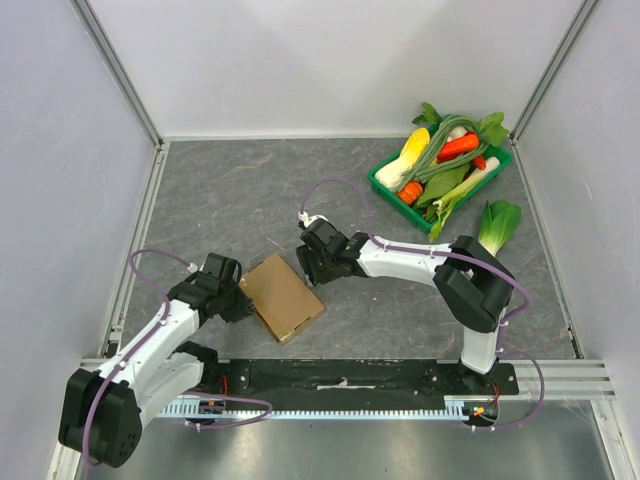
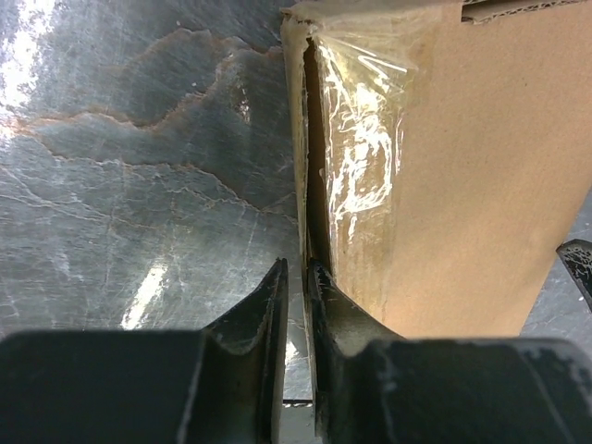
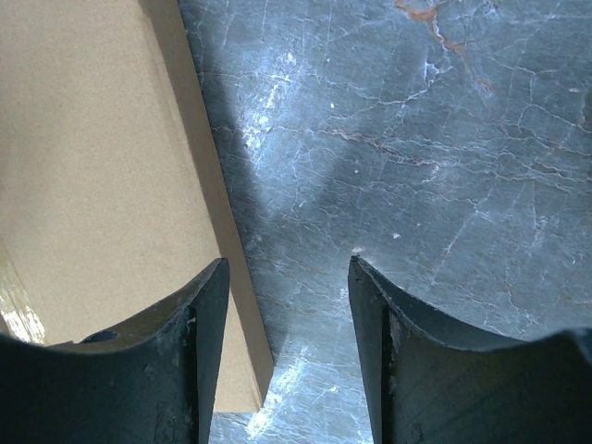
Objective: Unpack the express box
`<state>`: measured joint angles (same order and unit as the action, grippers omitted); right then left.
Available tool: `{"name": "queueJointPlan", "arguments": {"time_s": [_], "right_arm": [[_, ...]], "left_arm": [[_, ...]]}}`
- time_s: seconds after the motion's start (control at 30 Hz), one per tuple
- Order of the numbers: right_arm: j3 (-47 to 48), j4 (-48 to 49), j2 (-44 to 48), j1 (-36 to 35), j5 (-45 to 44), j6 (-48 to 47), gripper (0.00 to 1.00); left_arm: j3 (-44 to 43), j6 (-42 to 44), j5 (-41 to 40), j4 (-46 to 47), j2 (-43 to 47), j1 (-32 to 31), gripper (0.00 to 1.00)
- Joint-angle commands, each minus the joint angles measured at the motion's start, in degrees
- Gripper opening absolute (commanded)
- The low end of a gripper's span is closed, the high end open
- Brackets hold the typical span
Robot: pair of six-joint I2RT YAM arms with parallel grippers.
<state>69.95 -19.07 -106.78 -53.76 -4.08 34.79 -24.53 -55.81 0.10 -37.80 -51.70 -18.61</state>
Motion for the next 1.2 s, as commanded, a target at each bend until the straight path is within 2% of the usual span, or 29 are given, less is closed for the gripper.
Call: {"name": "queueJointPlan", "arguments": {"time_s": [0.0, 0.1, 0.27, 0.43, 0.47, 0.67, 1.17], "right_arm": [[1.4, -2.5, -1.7, 0.6, -1.2, -0.2, 0.60], [1.8, -2.6, -1.3, 0.6, -1.1, -0.5, 0.61], [3.6, -4.0, 1.2, 0.6, -1.7, -1.6, 0.64], [6.5, -5.2, 5.6, 0.7, -3.3, -2.4, 0.75], [7.7, -5.2, 7.1, 0.7, -3.5, -3.0, 0.79], [12.2, -5.2, 11.4, -0.1, -2.8, -7.1, 0.88], [15.5, -4.1, 7.4, -5.1, 1.2, -8.1, 0.89]], "left_arm": [[1.1, -0.2, -3.1, 0.1, -0.1, 0.2, 0.20], [1.6, 2.1, -1.0, 3.6, 0.4, 0.2, 0.02], [-3.0, 7.5, 3.1, 6.0, 2.7, 0.2, 0.02], [-11.4, 14.7, 7.6, 3.4, 3.5, 0.2, 0.02], [-12.5, 16.2, 8.7, 2.2, 3.1, 0.2, 0.02], [-19.0, 19.2, 10.5, -1.0, 0.1, 0.3, 0.02], [-25.3, 21.0, 13.8, -1.8, -3.3, 0.3, 0.02]]}}
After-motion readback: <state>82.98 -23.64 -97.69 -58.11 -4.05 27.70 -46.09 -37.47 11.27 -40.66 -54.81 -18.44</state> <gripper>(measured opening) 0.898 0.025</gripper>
